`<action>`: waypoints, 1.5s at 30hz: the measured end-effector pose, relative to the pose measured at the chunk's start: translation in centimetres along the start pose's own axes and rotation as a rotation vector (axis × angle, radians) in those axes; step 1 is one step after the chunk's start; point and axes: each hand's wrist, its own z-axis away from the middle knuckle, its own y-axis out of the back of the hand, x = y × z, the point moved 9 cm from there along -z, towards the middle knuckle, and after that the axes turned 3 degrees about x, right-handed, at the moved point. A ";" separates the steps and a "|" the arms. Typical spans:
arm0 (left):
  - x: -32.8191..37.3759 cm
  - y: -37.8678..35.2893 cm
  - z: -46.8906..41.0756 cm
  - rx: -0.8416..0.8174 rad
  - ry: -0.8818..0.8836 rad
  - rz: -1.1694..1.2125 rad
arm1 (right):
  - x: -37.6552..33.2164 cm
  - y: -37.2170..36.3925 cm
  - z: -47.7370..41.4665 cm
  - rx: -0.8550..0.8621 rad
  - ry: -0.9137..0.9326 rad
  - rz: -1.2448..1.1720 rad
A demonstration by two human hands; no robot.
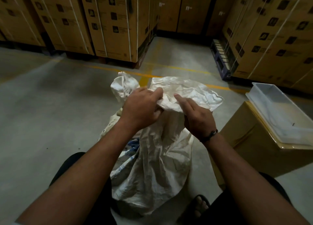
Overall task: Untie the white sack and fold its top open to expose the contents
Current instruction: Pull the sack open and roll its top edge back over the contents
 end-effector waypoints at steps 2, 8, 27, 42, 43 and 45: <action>-0.5 -0.4 0.4 -0.013 0.039 0.022 | -0.6 0.0 0.0 -0.029 0.013 0.015; -1.5 -2.4 1.5 -0.044 0.017 0.038 | 0.0 -0.2 0.2 -0.078 -0.104 0.067; -4.4 -3.3 4.7 -0.281 -0.061 0.233 | 0.1 0.3 1.3 -0.223 0.073 -0.096; -3.6 -1.6 3.8 -0.216 0.021 0.148 | -2.3 1.5 1.3 0.032 0.035 0.089; -3.7 -1.7 3.8 -0.235 0.040 0.132 | -2.3 1.7 1.2 0.047 0.017 0.072; -3.9 -1.8 3.7 -0.260 0.046 0.075 | -2.0 1.9 1.1 0.064 -0.020 0.057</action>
